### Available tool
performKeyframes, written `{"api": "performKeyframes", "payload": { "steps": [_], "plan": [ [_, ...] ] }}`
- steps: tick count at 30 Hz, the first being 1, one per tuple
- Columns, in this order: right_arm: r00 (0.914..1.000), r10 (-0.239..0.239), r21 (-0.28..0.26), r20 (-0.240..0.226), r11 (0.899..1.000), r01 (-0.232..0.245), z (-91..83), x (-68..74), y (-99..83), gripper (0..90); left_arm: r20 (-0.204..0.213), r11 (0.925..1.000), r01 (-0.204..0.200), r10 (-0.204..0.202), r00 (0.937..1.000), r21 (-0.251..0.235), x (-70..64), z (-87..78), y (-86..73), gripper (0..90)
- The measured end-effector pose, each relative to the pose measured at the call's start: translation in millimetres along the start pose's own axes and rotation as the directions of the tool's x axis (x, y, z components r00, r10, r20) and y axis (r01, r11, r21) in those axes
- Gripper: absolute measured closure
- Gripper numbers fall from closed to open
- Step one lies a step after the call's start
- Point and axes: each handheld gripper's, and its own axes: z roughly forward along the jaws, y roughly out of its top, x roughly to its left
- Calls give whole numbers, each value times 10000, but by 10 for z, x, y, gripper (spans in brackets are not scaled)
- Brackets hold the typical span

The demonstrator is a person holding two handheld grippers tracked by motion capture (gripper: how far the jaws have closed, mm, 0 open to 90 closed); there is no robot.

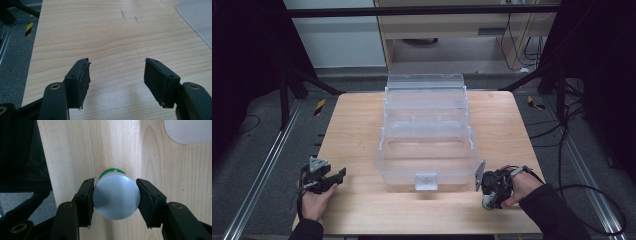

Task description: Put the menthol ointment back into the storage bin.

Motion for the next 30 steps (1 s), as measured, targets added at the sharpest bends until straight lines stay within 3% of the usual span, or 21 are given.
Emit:
{"api": "performKeyframes", "payload": {
  "steps": [17, 30],
  "plan": [
    [9959, 703, -936, 575, 9935, -648, -498, -36, -35, 505, 27, 10000, -1, 1, 10000, 5, -11, 1, 1, 371],
    [9918, 1040, -1276, 746, 9874, -940, -853, -112, 6, 505, 97, 10000, 4, -4, 10000, 12, -19, 4, 3, 372]
  ]
}}
